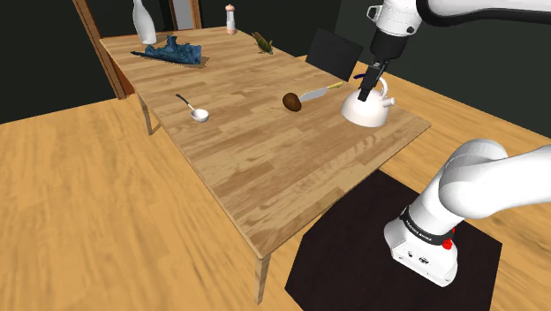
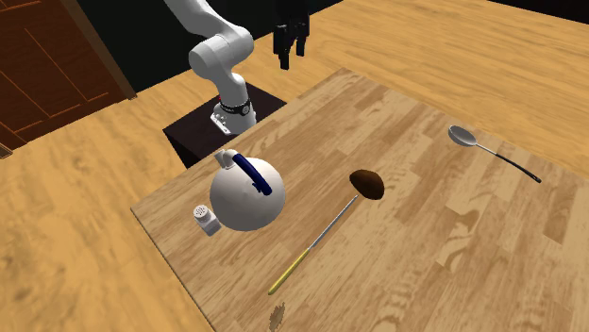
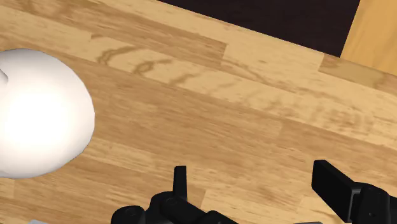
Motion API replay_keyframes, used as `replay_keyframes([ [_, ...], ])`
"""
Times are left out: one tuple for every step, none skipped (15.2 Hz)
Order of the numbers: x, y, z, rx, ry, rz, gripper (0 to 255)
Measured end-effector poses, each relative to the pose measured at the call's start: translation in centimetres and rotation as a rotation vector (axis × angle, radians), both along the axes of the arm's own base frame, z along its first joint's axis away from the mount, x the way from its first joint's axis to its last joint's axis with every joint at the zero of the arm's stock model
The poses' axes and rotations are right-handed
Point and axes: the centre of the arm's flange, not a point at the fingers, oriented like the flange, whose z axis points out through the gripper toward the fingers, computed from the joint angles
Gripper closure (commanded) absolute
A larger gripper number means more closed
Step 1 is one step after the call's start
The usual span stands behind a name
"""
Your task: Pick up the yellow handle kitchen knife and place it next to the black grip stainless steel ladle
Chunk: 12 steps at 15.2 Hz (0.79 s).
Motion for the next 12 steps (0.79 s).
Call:
replay_keyframes([
  [0.0,0.0,0.0,0.000,0.000,0.000,0],
  [0.1,-0.6,-0.2,0.001,0.001,0.014,0],
  [0.4,-1.5,-0.4,0.002,0.003,0.039,0],
  [0.6,-2.6,-0.8,0.003,0.005,0.068,0],
  [0.9,-3.9,-1.3,0.005,0.007,0.100,0],
  [1.6,-5.1,-1.6,0.006,0.009,0.134,0],
  [1.7,-6.1,-2.2,0.007,0.011,0.169,0],
  [2.3,-7.3,-2.5,0.008,0.013,0.203,0],
  [2.5,-8.3,-3.0,0.010,0.016,0.239,0],
  [2.9,-9.6,-3.5,0.012,0.018,0.273,0],
  [4.0,-11.0,-3.7,0.012,0.020,0.307,0],
  [4.7,-12.1,-4.3,0.013,0.023,0.343,0],
])
